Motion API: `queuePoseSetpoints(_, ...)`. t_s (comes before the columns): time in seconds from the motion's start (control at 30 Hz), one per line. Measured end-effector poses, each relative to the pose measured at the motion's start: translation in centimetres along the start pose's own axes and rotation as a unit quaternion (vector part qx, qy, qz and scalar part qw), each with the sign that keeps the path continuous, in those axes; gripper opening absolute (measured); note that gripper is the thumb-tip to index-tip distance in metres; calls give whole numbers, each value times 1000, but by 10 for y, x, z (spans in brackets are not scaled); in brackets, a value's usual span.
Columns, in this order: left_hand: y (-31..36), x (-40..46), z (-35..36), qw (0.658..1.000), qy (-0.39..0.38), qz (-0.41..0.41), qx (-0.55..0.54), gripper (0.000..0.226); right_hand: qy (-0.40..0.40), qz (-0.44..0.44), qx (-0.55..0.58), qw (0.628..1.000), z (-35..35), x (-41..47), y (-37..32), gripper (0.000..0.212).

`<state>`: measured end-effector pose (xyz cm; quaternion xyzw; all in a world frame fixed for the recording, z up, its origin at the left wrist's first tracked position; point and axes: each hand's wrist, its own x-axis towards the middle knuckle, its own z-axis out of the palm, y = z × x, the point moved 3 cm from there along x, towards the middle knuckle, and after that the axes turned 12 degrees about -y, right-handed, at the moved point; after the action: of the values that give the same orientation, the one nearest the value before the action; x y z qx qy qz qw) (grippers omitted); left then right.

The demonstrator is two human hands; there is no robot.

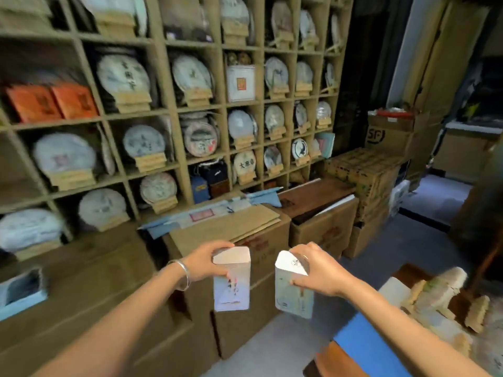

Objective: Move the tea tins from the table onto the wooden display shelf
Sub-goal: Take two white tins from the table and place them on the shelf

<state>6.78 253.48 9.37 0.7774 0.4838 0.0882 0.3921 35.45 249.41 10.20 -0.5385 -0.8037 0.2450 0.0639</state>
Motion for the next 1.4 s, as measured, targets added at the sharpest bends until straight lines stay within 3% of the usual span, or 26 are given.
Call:
queuePoseSetpoints(0.23, -66, -155, -155, 988, 145, -26, -50, 65, -42, -109, -34, 993, -24, 109, -197, 77)
queuePoseSetpoints(0.53, -129, -348, -288, 940, 333, -53, -50, 69, -69, -279, 24, 957, -17, 199, -432, 66)
queuePoseSetpoints(0.73, -157, -436, -350, 911, 405, -65, -49, 44, -70, -375, 3, 924, -29, 248, -552, 66)
queuePoseSetpoints(0.9, -169, -477, -419, 891, 445, -90, -18, 35, -72, -441, -40, 894, -56, 295, -634, 59)
queuePoseSetpoints(1.4, -170, -487, -670, 857, 516, -4, -18, 27, -10, -517, 24, 856, -191, 441, -788, 46)
